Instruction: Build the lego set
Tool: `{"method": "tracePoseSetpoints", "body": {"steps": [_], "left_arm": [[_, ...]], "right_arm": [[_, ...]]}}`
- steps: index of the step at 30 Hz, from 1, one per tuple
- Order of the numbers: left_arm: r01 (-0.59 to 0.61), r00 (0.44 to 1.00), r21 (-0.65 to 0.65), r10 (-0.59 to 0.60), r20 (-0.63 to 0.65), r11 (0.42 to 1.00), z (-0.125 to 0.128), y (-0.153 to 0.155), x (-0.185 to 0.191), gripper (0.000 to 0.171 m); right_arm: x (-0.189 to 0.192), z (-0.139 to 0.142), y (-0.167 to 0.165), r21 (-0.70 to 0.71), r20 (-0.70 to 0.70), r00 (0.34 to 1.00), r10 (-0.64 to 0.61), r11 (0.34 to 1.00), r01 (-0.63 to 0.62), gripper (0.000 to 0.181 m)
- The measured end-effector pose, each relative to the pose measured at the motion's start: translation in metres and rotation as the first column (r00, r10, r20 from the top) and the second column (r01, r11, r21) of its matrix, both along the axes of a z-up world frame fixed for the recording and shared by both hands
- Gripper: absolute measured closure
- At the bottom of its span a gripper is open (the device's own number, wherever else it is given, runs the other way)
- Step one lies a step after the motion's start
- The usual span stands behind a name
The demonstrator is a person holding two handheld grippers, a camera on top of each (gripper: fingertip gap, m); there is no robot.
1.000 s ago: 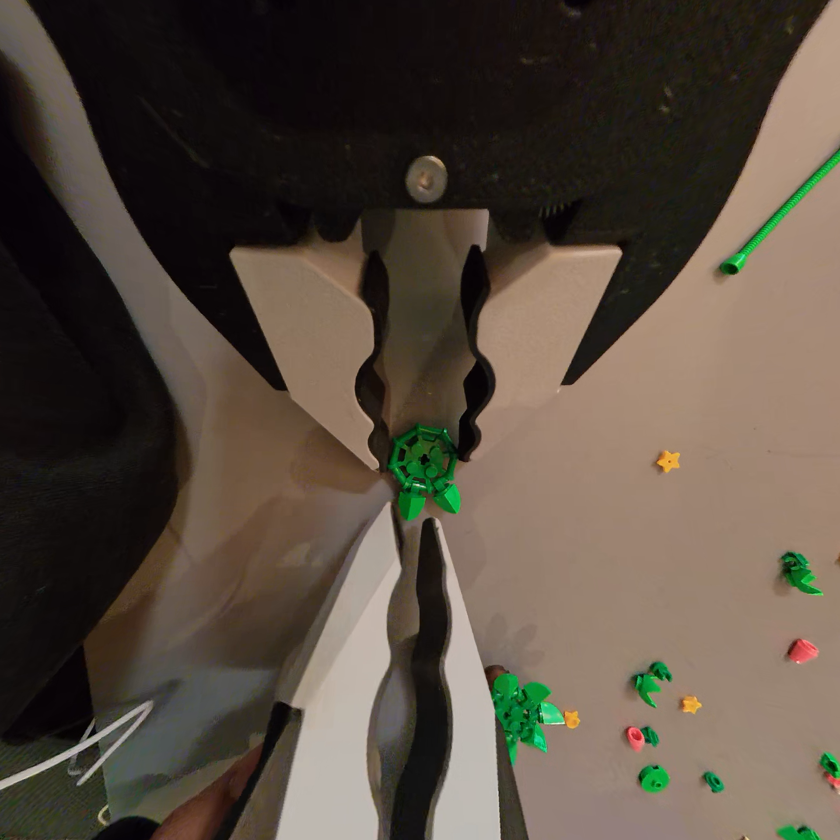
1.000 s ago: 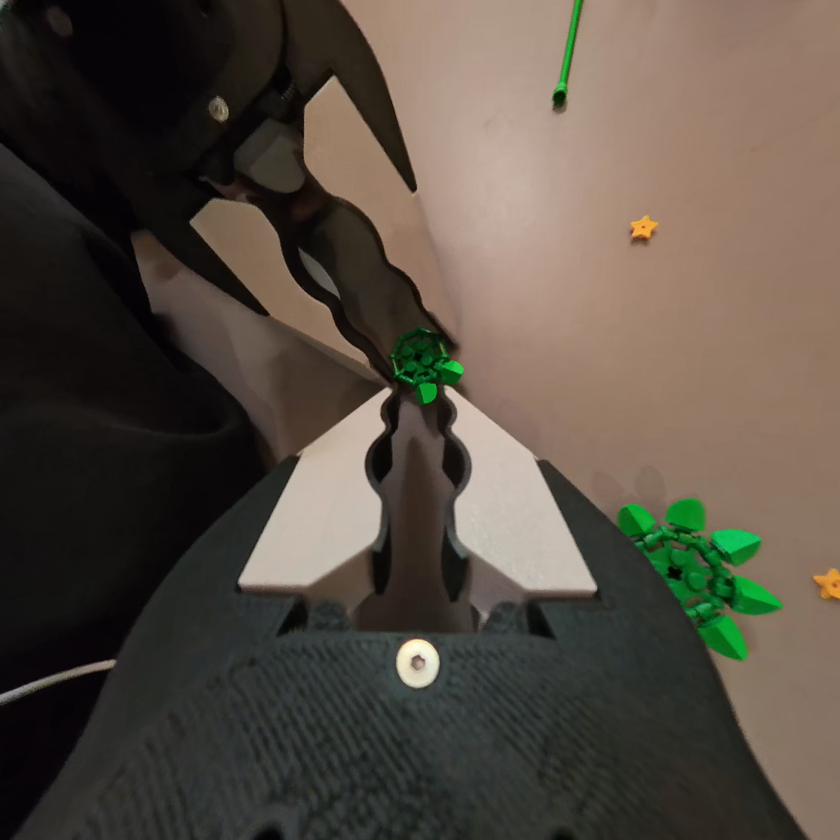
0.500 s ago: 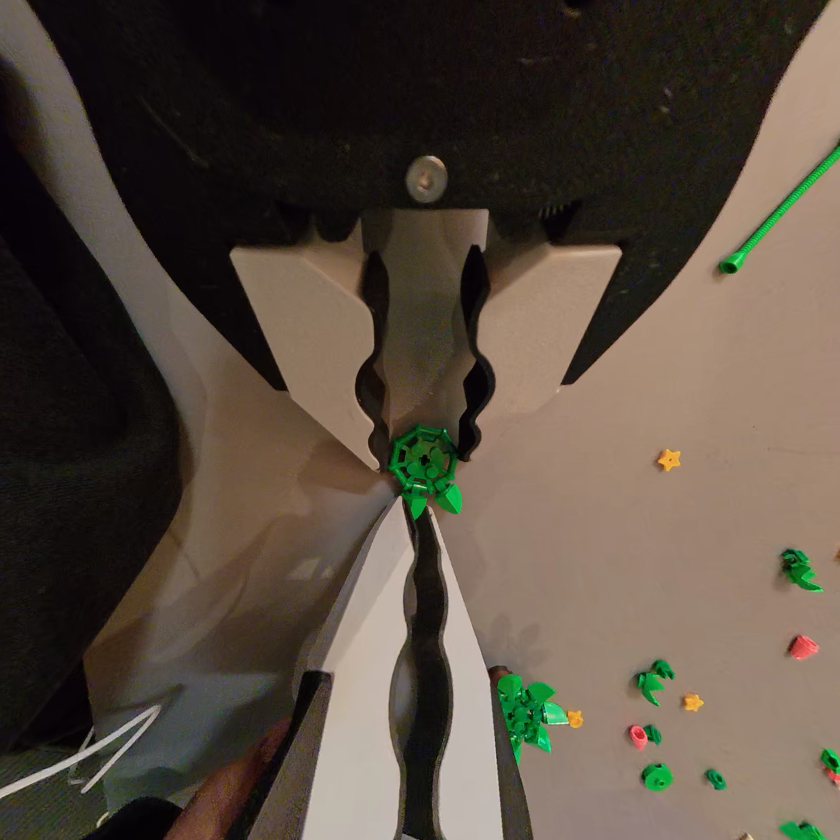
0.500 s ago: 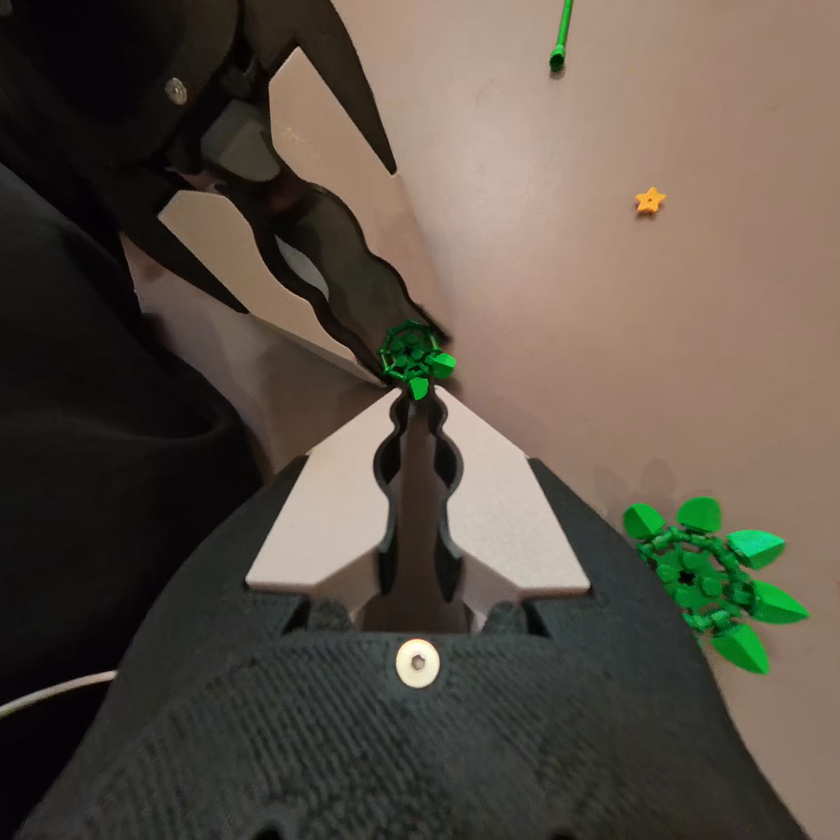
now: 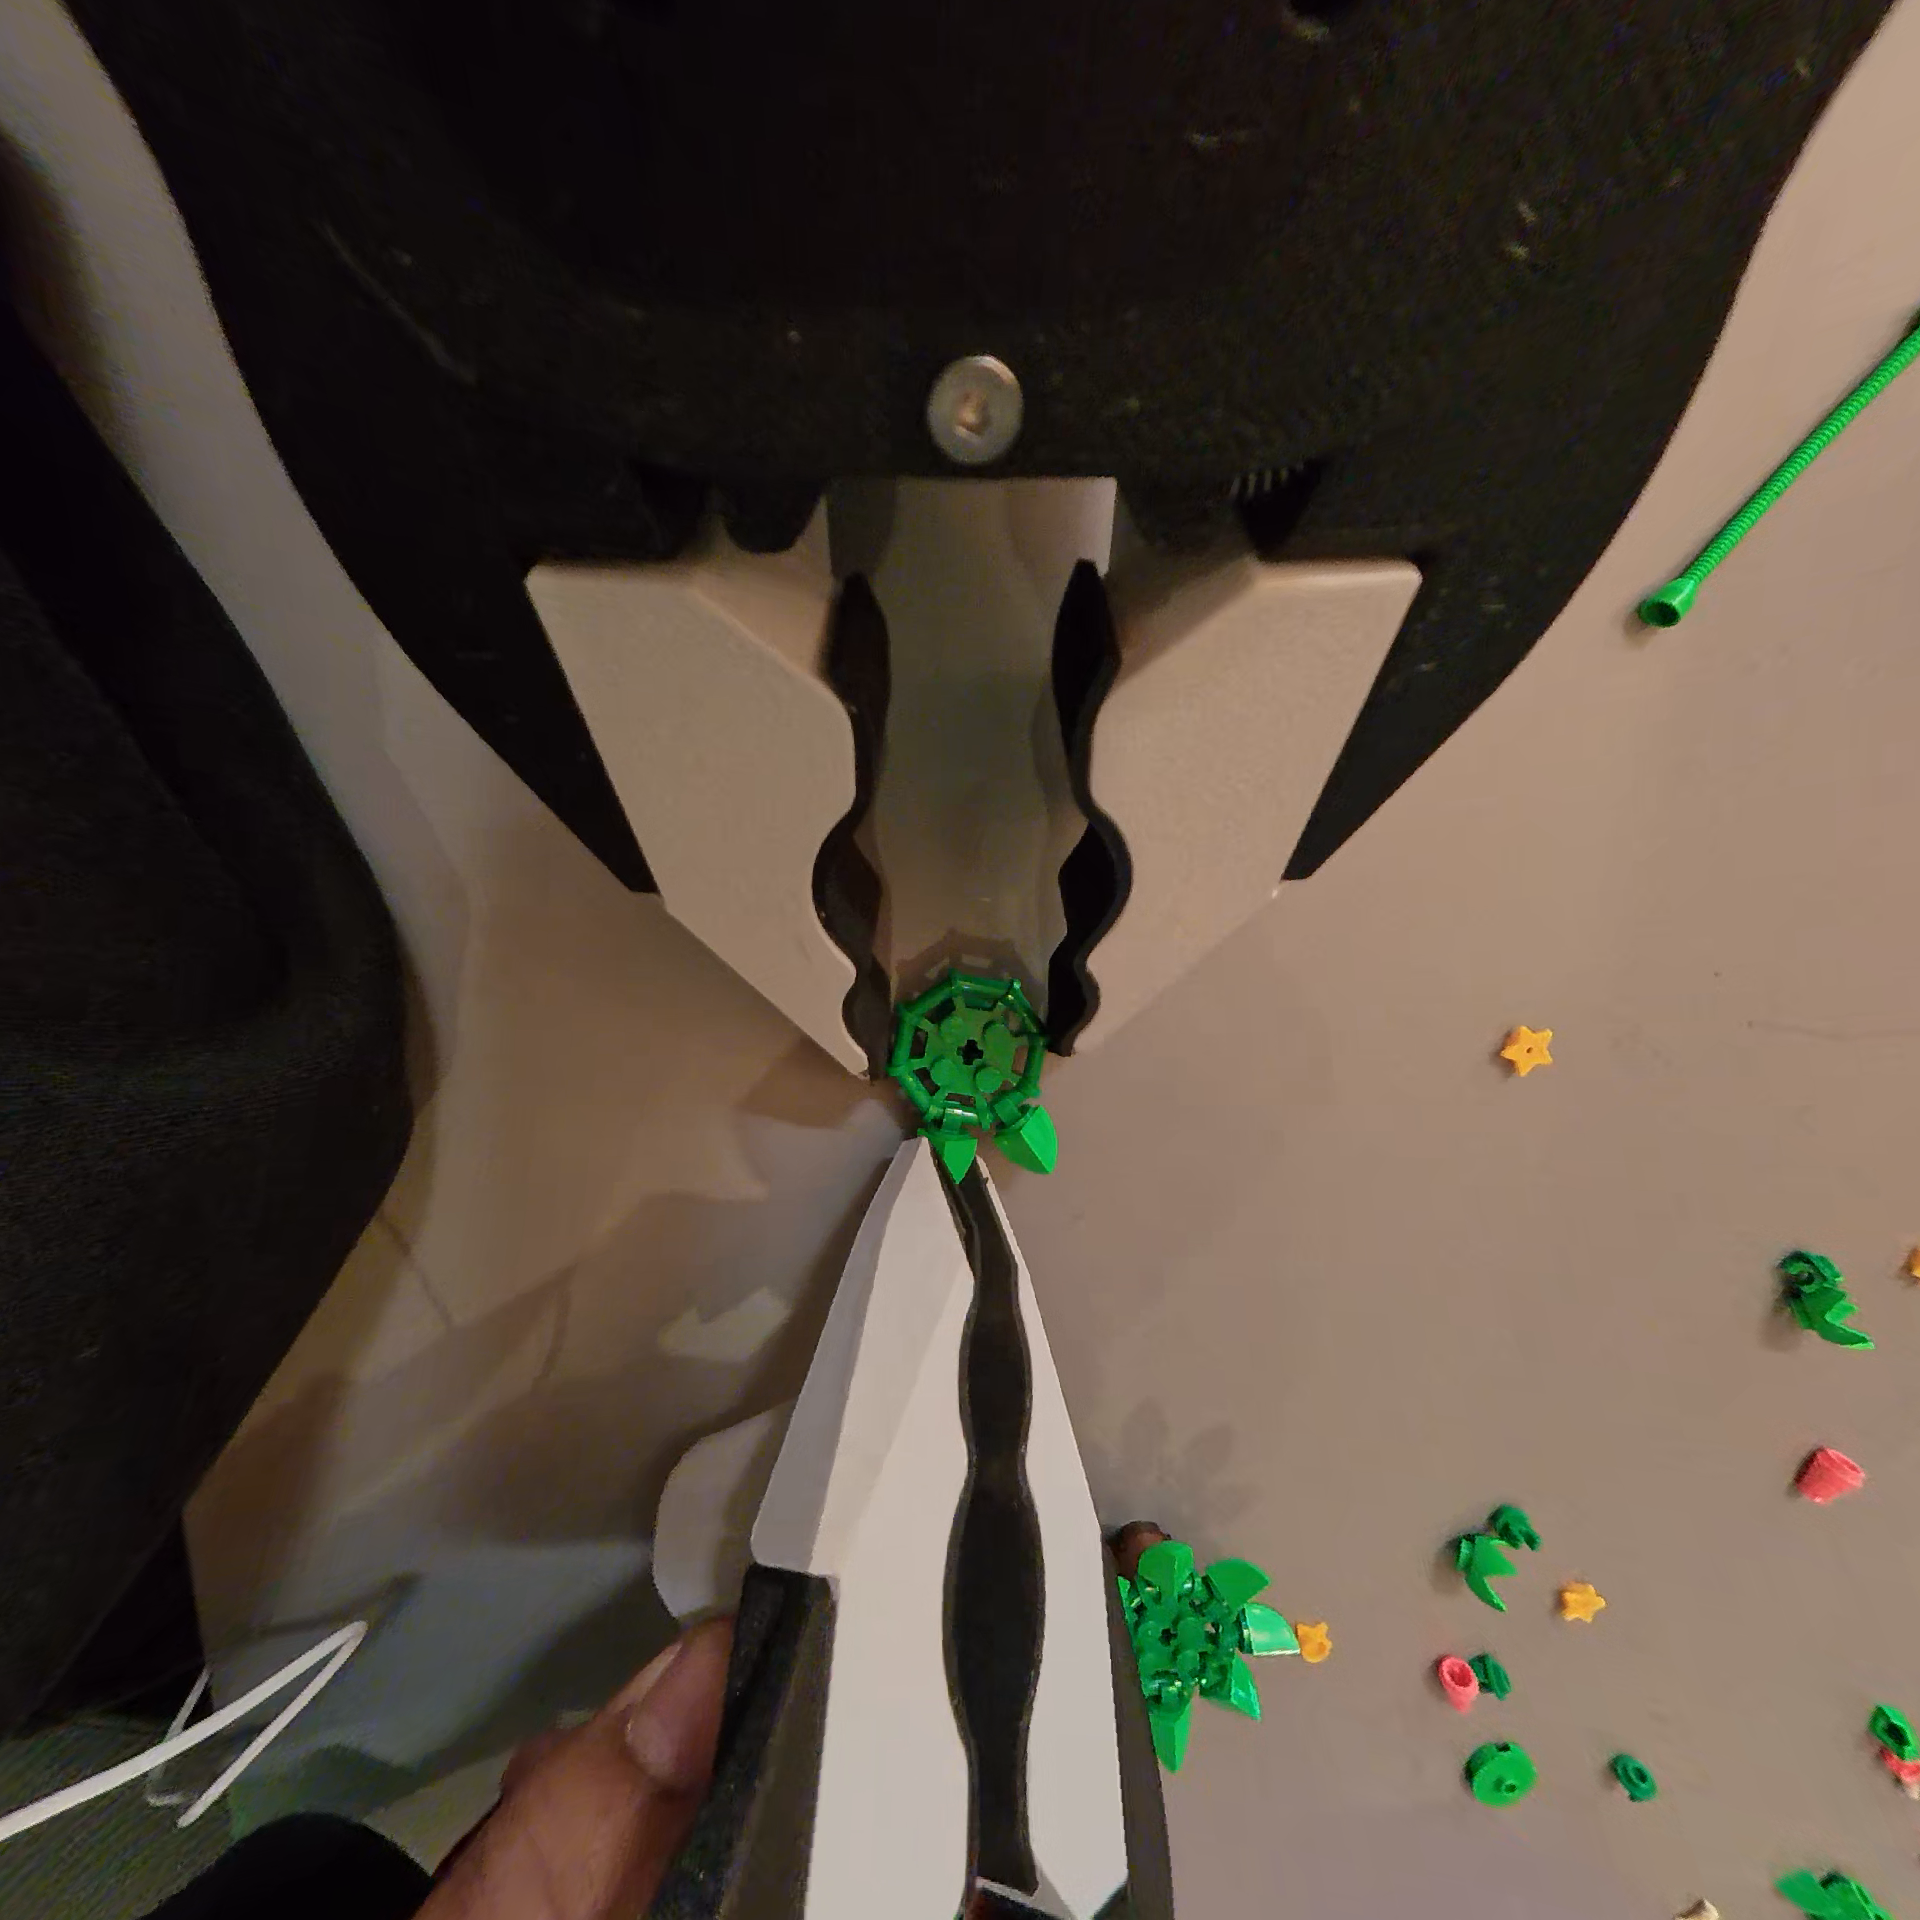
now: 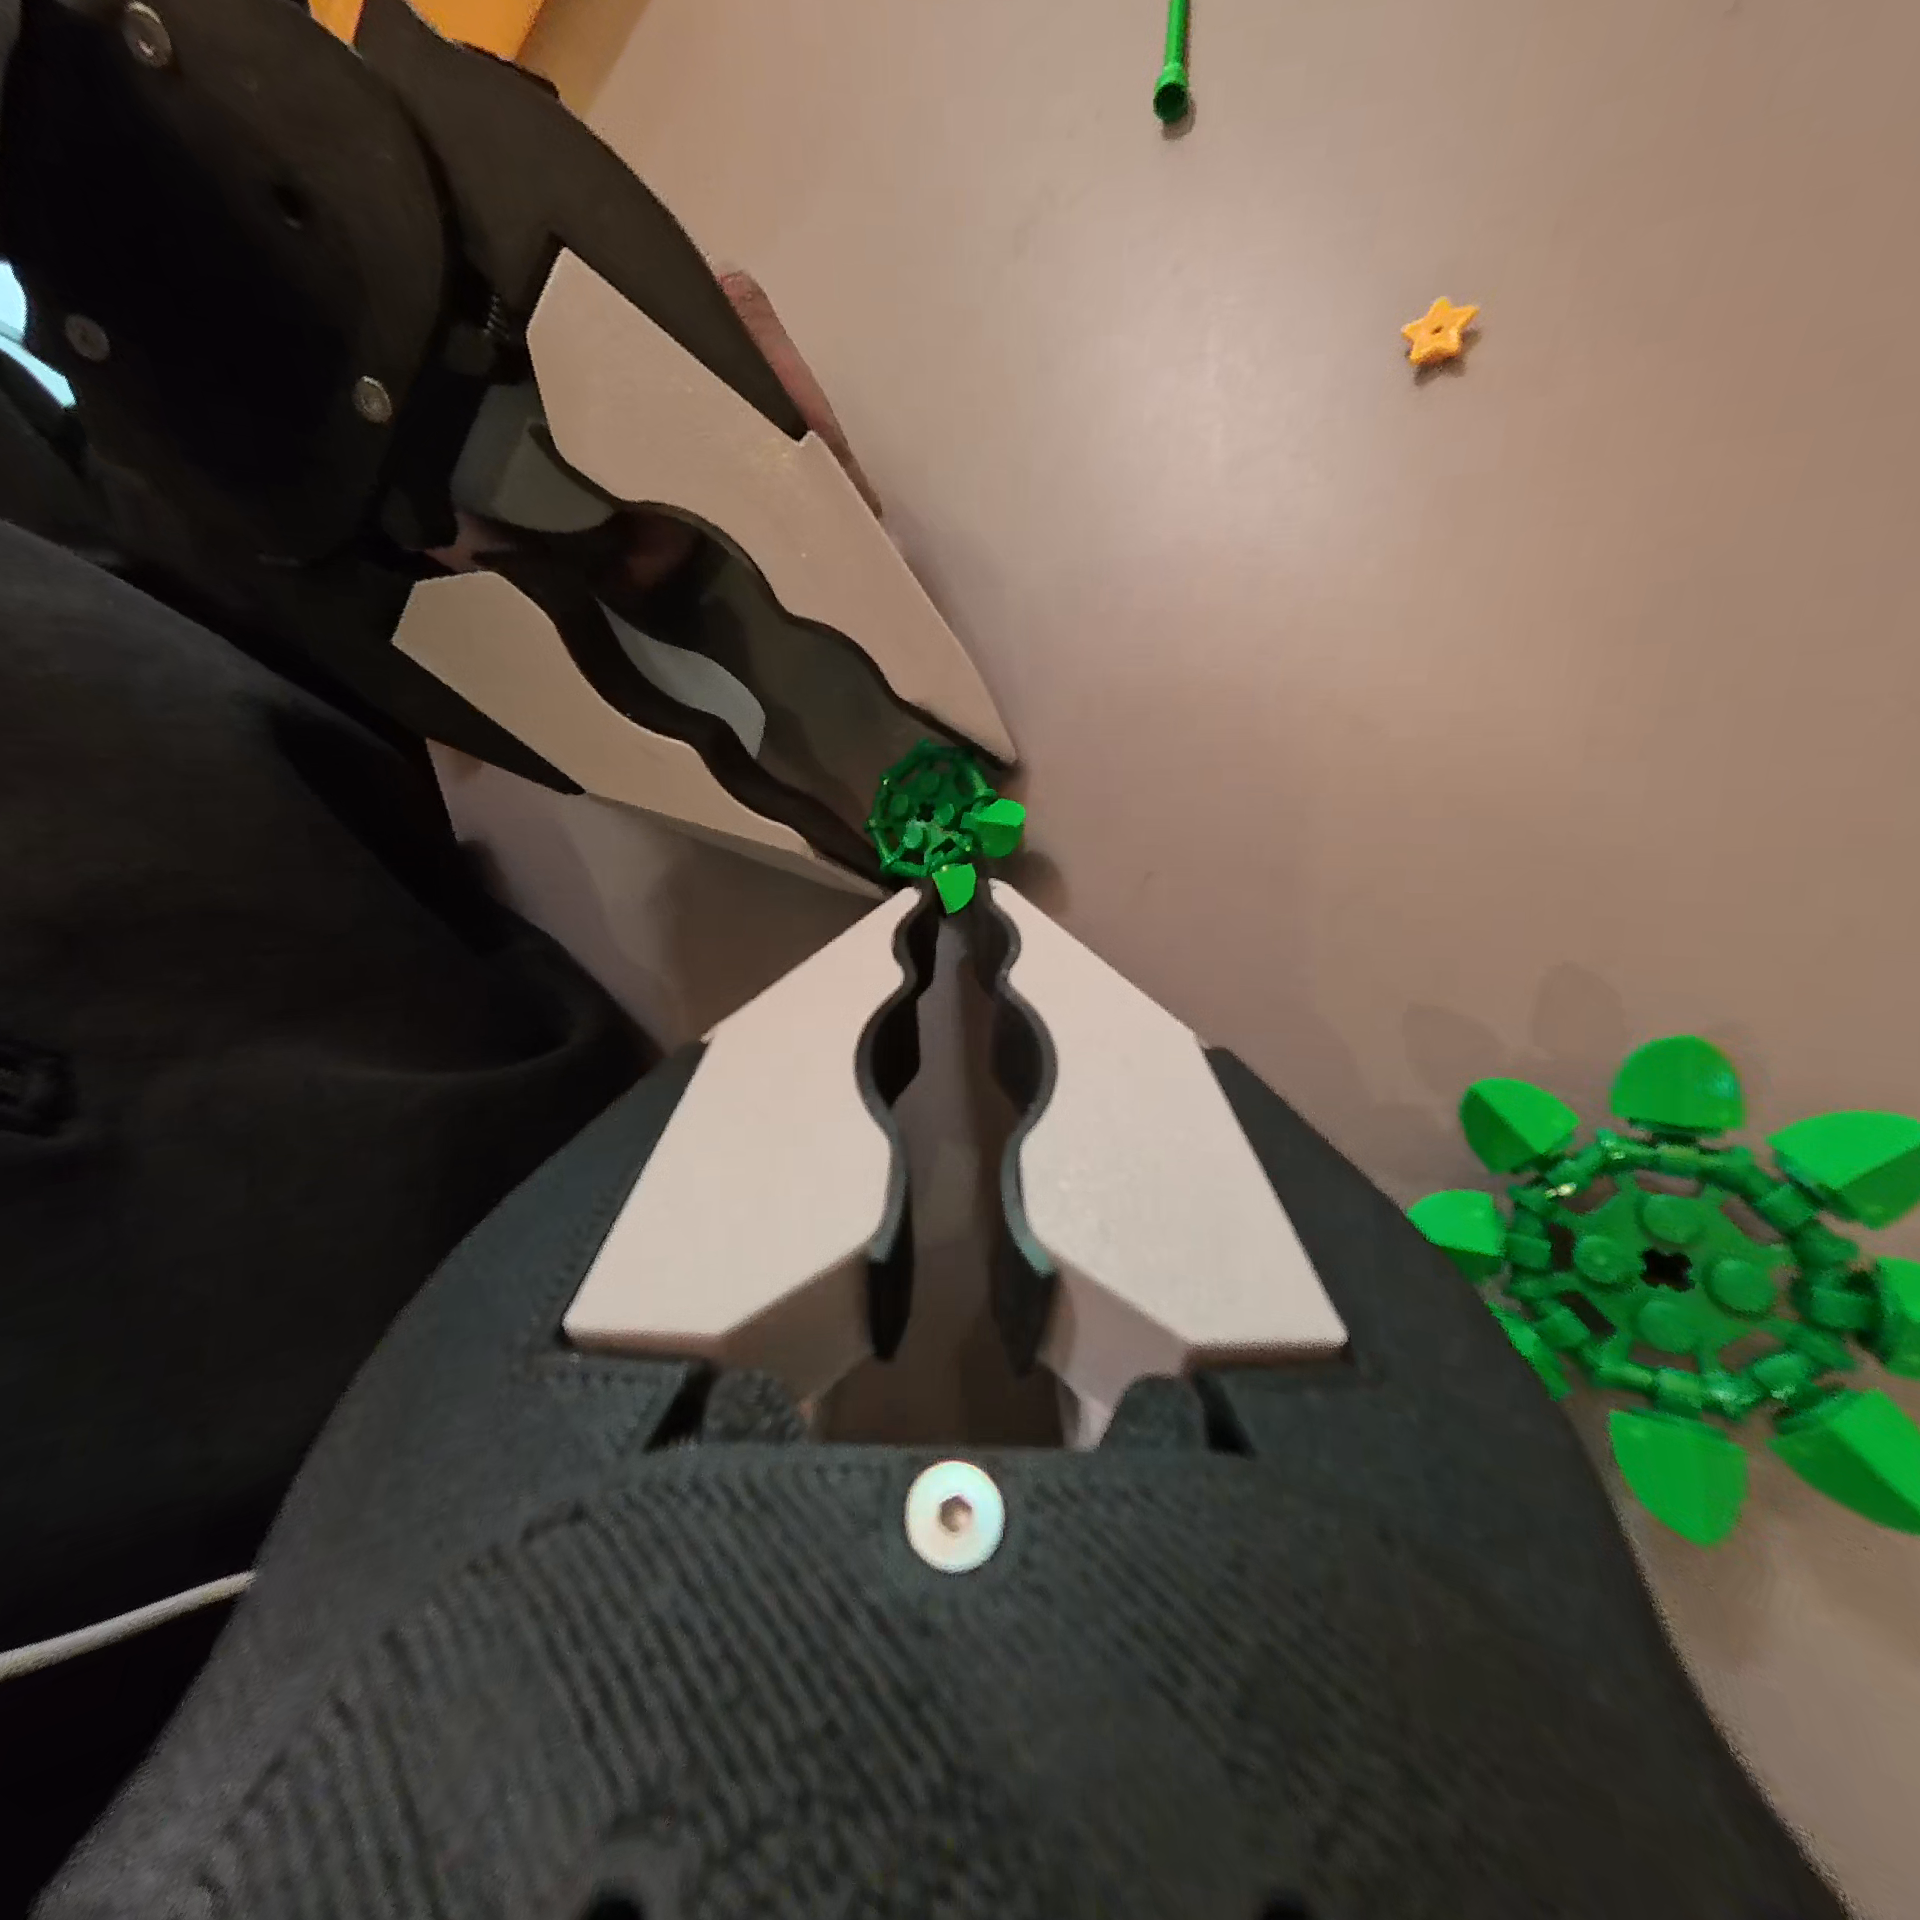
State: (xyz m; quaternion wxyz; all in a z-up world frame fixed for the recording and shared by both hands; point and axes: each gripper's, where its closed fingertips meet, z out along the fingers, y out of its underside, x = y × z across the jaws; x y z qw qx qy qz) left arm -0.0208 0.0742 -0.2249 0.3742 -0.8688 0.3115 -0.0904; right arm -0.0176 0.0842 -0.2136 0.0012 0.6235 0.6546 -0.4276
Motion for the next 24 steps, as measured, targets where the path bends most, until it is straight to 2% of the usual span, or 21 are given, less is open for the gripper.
{"method": "tracePoseSetpoints", "body": {"steps": [6, 19, 24], "left_arm": [[-0.001, 1.000, 0.002, 0.001, -0.003, 1.000, 0.0002, 0.0022, -0.0014, 0.142], [-0.003, 1.000, 0.011, 0.003, -0.015, 1.000, 0.0004, 0.0059, -0.0041, 0.143], [-0.003, 1.000, 0.014, 0.003, -0.020, 1.000, 0.0005, 0.0066, -0.0045, 0.143]], "right_arm": [[-0.0003, 0.0004, 0.0000, -0.091, 0.036, 0.998, -0.055, 0.994, 0.058, 0.177], [-0.0015, 0.0009, 0.0013, -0.185, 0.091, 0.985, -0.145, 0.970, 0.160, 0.176], [-0.0017, 0.0011, 0.0014, -0.133, 0.052, 0.991, -0.124, 0.983, 0.130, 0.176]]}}
